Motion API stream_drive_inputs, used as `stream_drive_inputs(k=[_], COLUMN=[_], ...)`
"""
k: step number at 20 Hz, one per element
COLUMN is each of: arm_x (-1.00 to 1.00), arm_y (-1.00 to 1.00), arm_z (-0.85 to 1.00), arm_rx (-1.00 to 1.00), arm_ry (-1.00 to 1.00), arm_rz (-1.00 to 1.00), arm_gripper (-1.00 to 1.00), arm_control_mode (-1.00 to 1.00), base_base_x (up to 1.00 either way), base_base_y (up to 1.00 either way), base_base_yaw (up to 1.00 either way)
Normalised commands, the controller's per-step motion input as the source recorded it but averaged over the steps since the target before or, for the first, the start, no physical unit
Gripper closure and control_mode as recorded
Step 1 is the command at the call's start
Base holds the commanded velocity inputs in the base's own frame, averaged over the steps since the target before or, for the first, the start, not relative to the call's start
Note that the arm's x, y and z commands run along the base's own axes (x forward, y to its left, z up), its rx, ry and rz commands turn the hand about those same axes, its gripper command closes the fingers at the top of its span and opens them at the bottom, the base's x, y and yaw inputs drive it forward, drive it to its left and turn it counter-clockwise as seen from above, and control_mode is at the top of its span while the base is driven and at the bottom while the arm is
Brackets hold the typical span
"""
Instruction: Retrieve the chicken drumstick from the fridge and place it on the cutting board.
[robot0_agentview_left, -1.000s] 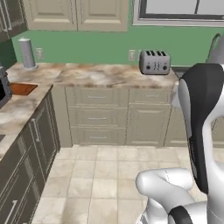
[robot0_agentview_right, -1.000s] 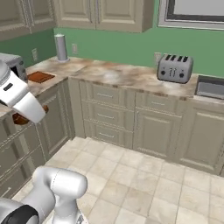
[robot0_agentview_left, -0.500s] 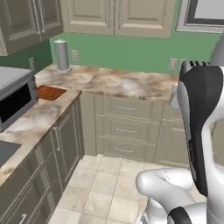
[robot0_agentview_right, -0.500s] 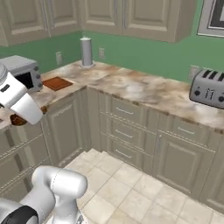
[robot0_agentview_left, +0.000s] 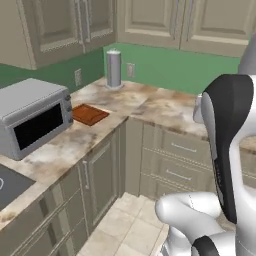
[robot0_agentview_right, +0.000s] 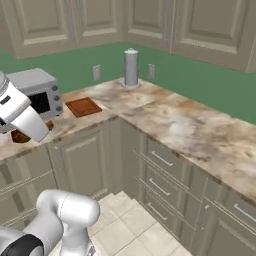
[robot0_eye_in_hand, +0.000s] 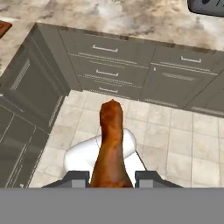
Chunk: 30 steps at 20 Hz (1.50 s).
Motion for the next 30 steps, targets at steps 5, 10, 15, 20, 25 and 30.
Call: stream_drive_inputs(k=[5,10,15,20,25,30], arm_x=[0.0,0.0,0.0,0.0,0.0,0.0], arm_y=[0.0,0.0,0.0,0.0,0.0,0.0], arm_z=[0.0,0.0,0.0,0.0,0.0,0.0], arm_rx=[0.0,0.0,0.0,0.0,0.0,0.0], arm_ry=[0.0,0.0,0.0,0.0,0.0,0.0], arm_rz=[0.0,0.0,0.0,0.0,0.0,0.0], arm_gripper=[1.0,1.0,1.0,1.0,1.0,1.0], arm_control_mode=[1.0,1.0,1.0,1.0,1.0,1.0], base_base_x=[0.79,0.41,0.27,0.34,0.72,0.6], base_base_y=[-0.23,-0.51,-0.19,0.0,-0.41,-0.53], base_base_yaw=[0.59,0.5,0.49,0.49,0.34,0.29])
